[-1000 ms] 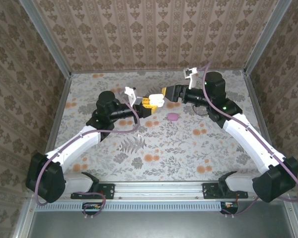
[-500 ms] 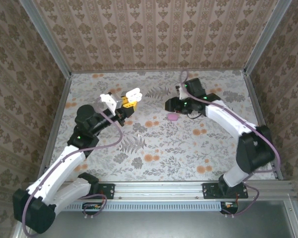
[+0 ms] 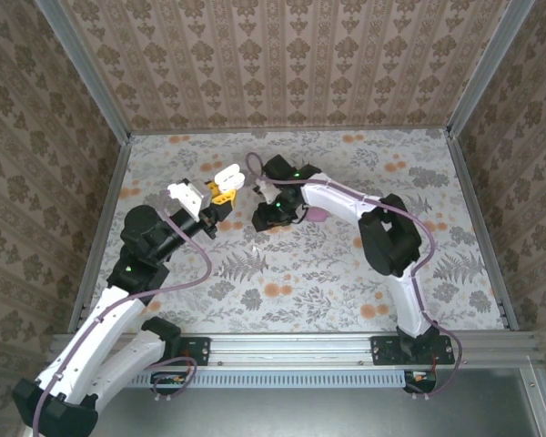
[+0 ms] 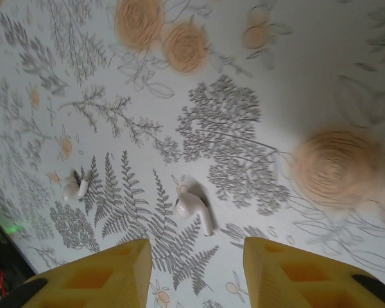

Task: Insert wireless bluetooth earbuds into charging case

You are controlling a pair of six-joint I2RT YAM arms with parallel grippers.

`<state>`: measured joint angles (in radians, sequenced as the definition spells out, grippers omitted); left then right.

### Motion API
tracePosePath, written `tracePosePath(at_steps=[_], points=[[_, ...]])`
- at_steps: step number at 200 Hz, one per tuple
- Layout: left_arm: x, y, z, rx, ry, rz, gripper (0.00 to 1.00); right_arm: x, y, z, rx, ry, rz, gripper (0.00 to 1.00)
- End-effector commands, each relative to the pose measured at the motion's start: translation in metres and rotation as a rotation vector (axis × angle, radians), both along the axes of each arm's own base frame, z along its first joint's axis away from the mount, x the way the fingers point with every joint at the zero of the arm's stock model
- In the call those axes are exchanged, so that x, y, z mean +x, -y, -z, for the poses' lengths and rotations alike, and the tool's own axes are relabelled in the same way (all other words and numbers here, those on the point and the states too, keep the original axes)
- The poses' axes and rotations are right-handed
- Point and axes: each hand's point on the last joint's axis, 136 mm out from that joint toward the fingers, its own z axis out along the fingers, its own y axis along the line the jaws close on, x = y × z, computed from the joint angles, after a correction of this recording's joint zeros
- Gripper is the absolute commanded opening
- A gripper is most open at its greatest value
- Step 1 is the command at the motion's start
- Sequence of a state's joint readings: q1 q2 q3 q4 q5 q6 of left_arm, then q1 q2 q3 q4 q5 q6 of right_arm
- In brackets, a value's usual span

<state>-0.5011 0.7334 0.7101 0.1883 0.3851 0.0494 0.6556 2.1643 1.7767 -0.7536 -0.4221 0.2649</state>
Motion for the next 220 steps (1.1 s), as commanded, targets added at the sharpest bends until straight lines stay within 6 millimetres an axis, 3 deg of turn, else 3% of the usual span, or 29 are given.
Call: tracePosePath(at_steps=[1,49,112,162,220], points=[[-0.003,-0.008,-0.021,-0.003,0.064,-0.030,0.11,-0.011,0.002,0.016,-0.100,-0.030,-0.062,0.43],[-0.003,-0.009,-0.024,-0.004,0.073,-0.036,0.11,-0.024,-0.017,0.038,-0.165,-0.058,-0.141,0.41],[-0.002,-0.007,-0.023,0.002,0.071,-0.030,0.10,-0.031,-0.028,0.051,-0.213,-0.061,-0.187,0.37],[-0.003,-0.007,-0.023,-0.001,0.069,-0.029,0.11,-0.035,-0.028,0.059,-0.256,-0.066,-0.202,0.34],[-0.003,-0.006,-0.025,-0.001,0.068,-0.023,0.11,-0.037,-0.013,0.066,-0.349,-0.053,-0.182,0.29]])
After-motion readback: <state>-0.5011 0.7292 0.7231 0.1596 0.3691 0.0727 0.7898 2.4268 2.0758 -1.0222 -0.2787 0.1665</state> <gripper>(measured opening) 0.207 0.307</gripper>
